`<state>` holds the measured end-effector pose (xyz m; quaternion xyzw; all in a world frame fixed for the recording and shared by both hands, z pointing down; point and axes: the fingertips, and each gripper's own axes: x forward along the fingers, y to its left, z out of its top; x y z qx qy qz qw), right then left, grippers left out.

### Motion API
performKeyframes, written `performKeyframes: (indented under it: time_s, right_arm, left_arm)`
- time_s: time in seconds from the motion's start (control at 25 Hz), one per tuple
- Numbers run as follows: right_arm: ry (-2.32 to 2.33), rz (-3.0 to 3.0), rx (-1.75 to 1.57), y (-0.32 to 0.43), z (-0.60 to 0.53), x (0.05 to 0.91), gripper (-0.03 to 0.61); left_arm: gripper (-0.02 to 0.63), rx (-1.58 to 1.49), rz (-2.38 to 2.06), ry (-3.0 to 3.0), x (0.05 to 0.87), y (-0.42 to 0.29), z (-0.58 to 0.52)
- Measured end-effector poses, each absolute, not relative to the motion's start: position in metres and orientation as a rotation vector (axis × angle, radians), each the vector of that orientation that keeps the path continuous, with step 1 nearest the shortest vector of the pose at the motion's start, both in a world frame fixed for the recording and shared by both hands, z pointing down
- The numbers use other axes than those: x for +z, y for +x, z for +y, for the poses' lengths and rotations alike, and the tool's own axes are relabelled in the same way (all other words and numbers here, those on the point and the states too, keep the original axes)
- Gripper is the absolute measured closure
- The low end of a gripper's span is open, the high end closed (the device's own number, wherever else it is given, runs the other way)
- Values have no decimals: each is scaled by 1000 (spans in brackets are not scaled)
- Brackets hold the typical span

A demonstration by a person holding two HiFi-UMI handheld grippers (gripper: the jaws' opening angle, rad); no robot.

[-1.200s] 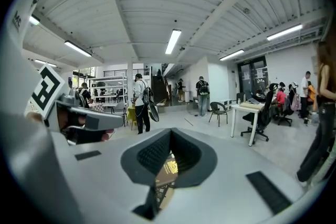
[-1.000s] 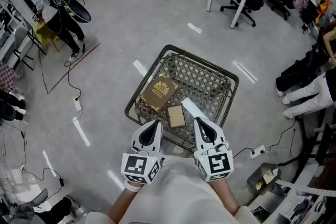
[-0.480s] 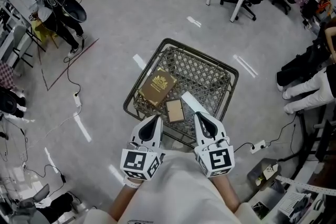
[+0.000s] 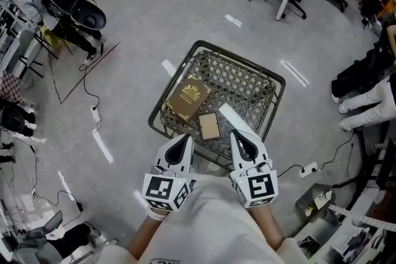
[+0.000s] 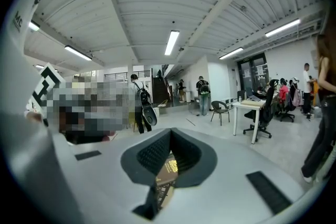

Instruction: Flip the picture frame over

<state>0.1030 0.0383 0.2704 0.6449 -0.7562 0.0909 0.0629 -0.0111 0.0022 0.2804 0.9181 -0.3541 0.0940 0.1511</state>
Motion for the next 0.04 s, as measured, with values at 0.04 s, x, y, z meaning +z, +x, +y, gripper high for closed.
performKeyframes:
  time_s: [0.04]
  right_arm:
    - [1948,-2285,273,104,39,271,562]
  left_arm:
    - [597,272,-1016,2636,281,-11,3]
